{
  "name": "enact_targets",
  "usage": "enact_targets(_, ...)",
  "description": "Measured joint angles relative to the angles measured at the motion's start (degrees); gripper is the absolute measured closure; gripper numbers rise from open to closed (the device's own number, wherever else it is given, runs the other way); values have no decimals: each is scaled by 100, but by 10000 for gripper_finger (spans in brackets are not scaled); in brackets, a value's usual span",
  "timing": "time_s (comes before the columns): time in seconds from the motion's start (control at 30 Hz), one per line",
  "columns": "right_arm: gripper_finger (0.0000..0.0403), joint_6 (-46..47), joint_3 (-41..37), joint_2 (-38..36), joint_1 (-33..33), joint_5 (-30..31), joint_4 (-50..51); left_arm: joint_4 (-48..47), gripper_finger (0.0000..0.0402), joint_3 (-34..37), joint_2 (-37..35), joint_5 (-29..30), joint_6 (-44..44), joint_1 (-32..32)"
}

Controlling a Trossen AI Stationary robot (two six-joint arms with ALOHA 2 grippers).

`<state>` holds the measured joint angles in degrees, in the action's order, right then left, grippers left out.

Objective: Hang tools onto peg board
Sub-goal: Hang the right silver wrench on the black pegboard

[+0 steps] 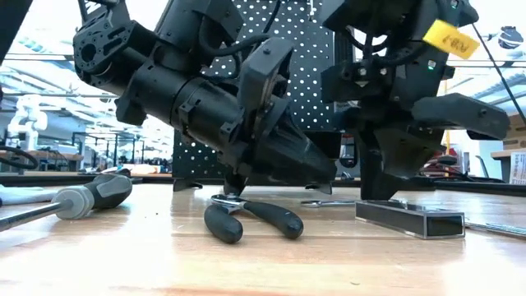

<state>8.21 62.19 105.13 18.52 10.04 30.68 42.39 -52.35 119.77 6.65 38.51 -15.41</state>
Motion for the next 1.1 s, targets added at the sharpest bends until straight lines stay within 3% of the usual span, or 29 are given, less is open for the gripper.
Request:
enact_targets(0.2,304,30,0,1,-273,-365,-42,-16,336,6,11,-1,-546,-55)
enact_targets(0.5,301,58,37,362,-435,-803,-93,23,336,5,9,52,-613,-54)
enact_targets(0.63,322,147,44,438,-432,-861,-101,22,336,2,4,68,-654,-54)
enact_targets(0.8,387,153,37,442,-426,-863,-140,22,336,0,-7,83,-756,-54)
enact_targets(1.1,402,185,26,445,-417,-866,-265,22,336,-5,-15,84,-762,-52)
